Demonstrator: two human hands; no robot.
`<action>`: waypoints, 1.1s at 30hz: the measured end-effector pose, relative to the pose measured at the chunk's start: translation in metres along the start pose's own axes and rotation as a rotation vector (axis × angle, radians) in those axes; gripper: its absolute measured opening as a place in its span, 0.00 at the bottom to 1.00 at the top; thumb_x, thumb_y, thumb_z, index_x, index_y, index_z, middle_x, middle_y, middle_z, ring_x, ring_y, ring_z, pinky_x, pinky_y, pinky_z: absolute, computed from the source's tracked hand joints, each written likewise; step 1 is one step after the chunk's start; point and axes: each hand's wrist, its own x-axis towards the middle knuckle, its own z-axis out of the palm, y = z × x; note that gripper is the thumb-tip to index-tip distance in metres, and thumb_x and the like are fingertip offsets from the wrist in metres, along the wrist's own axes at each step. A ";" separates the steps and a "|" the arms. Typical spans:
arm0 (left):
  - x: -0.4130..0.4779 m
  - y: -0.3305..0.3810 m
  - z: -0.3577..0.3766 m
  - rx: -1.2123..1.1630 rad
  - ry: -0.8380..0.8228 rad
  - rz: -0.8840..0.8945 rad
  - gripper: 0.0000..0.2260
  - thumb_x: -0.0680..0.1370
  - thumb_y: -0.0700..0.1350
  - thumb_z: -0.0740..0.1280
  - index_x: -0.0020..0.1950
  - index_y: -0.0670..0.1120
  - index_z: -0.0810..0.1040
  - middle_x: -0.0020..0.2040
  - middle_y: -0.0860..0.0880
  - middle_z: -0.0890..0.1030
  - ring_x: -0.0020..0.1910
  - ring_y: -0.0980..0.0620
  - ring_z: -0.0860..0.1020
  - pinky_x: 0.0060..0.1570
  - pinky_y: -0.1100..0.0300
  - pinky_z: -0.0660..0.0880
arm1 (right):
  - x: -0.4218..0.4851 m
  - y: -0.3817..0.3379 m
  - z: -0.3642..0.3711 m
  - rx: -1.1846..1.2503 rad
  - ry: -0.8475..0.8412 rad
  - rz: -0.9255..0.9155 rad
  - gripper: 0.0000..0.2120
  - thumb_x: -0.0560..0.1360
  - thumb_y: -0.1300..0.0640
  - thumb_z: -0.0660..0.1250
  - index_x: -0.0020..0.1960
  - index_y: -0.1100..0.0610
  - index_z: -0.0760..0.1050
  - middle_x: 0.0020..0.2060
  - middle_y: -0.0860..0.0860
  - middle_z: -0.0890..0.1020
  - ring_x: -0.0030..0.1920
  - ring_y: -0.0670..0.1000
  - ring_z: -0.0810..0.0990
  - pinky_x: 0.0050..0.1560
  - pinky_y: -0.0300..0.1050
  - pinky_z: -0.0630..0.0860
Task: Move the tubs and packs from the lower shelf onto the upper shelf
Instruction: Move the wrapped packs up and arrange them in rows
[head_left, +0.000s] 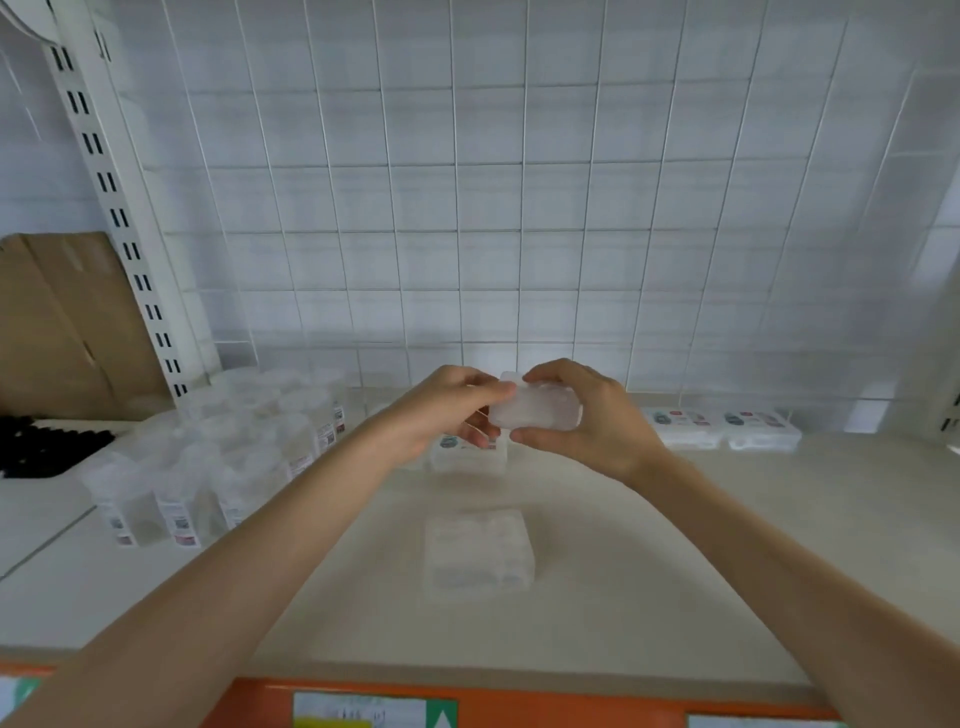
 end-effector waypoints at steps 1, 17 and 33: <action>-0.001 -0.003 0.000 -0.050 0.001 0.012 0.11 0.80 0.46 0.68 0.54 0.37 0.80 0.42 0.41 0.81 0.38 0.46 0.81 0.31 0.63 0.76 | -0.002 0.001 0.002 0.051 0.003 0.021 0.29 0.65 0.45 0.80 0.61 0.46 0.73 0.54 0.37 0.77 0.53 0.39 0.75 0.51 0.33 0.69; -0.001 -0.020 -0.001 -0.125 0.225 0.144 0.12 0.81 0.53 0.64 0.51 0.46 0.81 0.47 0.47 0.83 0.41 0.52 0.81 0.43 0.55 0.79 | -0.007 0.004 -0.007 0.678 0.045 0.336 0.06 0.76 0.55 0.70 0.53 0.52 0.82 0.42 0.49 0.85 0.45 0.48 0.82 0.48 0.44 0.74; -0.005 -0.015 -0.002 -0.291 0.076 -0.060 0.12 0.80 0.48 0.66 0.61 0.44 0.75 0.49 0.40 0.84 0.37 0.47 0.82 0.32 0.59 0.77 | -0.009 0.008 -0.011 0.682 0.011 0.230 0.17 0.72 0.71 0.71 0.55 0.54 0.81 0.53 0.47 0.85 0.49 0.48 0.84 0.55 0.40 0.78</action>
